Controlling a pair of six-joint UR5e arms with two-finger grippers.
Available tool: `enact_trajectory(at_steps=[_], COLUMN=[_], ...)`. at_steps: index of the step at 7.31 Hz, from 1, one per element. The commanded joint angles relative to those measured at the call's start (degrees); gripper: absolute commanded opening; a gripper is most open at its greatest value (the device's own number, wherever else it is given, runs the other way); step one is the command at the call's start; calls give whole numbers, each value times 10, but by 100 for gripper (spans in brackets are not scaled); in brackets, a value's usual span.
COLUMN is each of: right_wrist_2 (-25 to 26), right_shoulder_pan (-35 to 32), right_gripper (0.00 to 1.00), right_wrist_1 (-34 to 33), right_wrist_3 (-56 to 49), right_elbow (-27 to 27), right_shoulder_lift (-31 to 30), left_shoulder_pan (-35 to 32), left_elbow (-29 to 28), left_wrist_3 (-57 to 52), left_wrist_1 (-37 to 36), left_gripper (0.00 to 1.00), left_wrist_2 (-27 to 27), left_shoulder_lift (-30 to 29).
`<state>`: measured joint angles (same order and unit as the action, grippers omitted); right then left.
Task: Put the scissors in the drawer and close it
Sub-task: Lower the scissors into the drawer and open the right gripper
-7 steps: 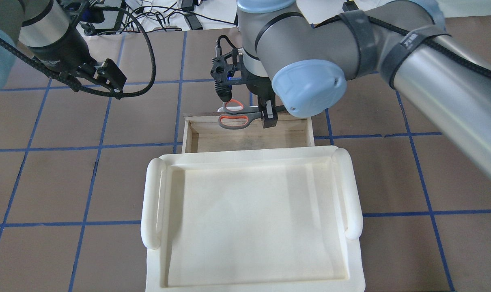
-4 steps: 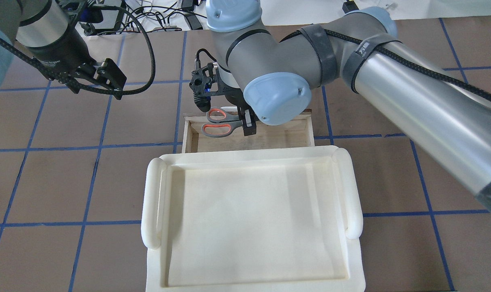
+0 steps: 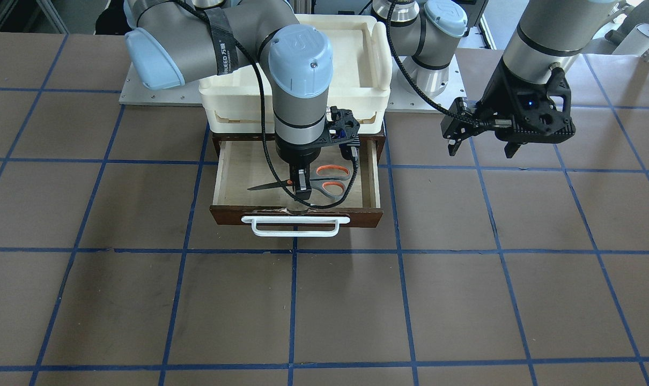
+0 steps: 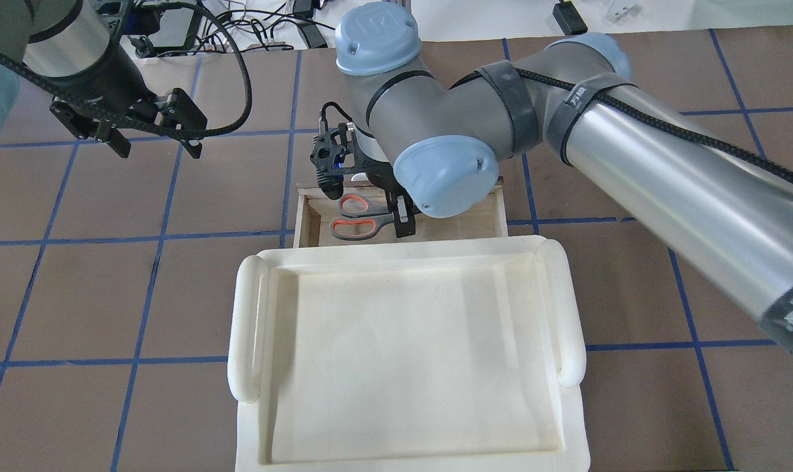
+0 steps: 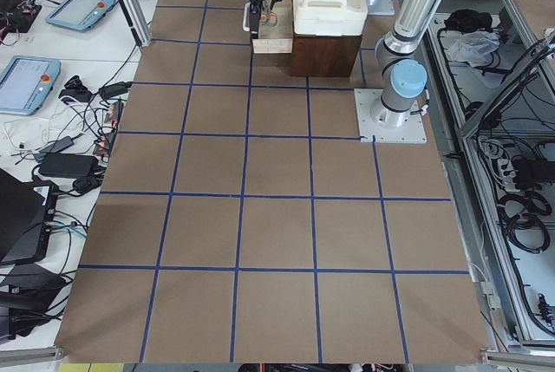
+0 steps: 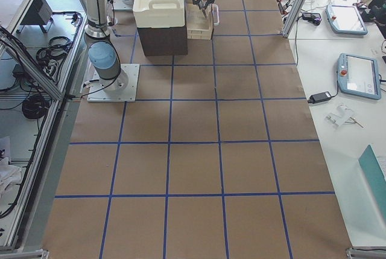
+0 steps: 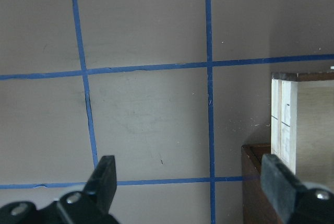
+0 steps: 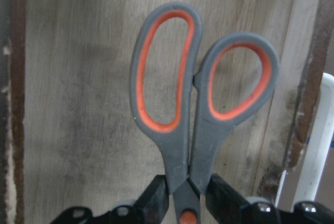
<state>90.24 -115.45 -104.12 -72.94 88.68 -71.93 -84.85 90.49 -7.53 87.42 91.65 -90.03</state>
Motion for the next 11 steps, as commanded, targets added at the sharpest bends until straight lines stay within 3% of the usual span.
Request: enact_trajectory(at_steps=[1,4,5,6,11], right_wrist_2=[0,-1,-2,-2,5], right_shoulder_pan=[0,0,0,0,9], right_gripper=[8,38,84,100,100], right_wrist_1=[-3,-2,-3,-3,-6], right_wrist_3=[0,2,3,3,3], right_elbow=[10,11,11,11,0], right_shoulder_lift=[0,2,2,0,-23], left_shoulder_pan=[0,1,1,1,8], left_elbow=[0,0,0,-3,-15], left_wrist_3=[1,1,1,1,2], left_wrist_1=[5,3,3,3,11], left_gripper=[100,100,100,100,100], left_wrist_2=[1,5,2,5,9], left_shoulder_lift=[-1,-3,-4,-5,1])
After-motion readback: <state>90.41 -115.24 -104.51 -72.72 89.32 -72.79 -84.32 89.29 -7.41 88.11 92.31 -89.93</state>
